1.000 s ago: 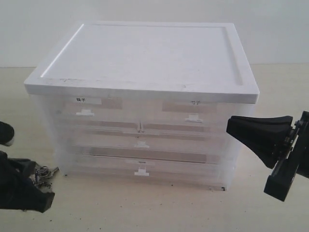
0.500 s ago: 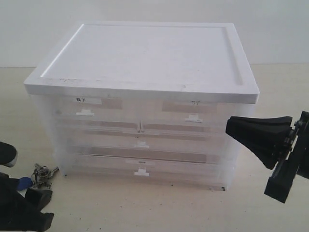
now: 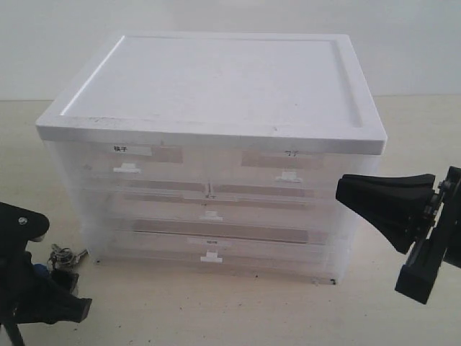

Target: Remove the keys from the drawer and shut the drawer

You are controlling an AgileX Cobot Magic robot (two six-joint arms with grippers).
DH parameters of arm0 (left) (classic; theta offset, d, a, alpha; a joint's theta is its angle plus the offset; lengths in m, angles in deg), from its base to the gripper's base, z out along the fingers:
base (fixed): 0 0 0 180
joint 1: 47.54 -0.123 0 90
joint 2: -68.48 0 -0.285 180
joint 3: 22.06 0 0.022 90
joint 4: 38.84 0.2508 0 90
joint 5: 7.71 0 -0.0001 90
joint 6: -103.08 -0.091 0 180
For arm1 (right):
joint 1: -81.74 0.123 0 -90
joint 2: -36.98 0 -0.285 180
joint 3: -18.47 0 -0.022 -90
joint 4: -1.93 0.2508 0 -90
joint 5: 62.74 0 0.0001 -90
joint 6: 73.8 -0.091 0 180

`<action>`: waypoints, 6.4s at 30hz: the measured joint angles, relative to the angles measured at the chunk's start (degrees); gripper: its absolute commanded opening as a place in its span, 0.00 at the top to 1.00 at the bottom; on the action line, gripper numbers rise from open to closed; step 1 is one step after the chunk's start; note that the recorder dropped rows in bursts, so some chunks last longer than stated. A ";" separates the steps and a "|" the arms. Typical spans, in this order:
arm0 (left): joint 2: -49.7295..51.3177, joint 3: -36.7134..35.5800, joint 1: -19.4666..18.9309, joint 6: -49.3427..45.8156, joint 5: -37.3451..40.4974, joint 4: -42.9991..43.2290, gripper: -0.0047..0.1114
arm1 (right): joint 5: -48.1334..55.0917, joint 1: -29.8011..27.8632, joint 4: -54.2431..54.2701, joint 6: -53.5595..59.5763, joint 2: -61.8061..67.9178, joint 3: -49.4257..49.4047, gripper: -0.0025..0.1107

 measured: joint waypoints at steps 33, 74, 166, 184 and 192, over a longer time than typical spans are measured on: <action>6.49 4.62 -10.60 9.13 15.25 21.66 0.92 | 0.00 0.00 -0.34 -0.50 0.00 0.00 0.98; 18.44 28.09 8.57 0.69 34.30 21.44 0.92 | 0.00 0.00 -0.34 -0.62 0.00 0.00 0.98; -22.24 17.02 28.15 6.78 21.80 34.84 0.92 | 0.60 0.00 -0.46 -0.51 -3.02 0.00 0.98; -71.02 0.62 28.15 6.40 13.34 34.59 0.92 | 28.86 0.00 -2.56 -22.70 -51.32 0.00 0.98; -76.88 -0.81 28.15 6.40 14.89 34.21 0.92 | 34.92 0.00 -6.45 -31.36 -67.41 0.00 0.98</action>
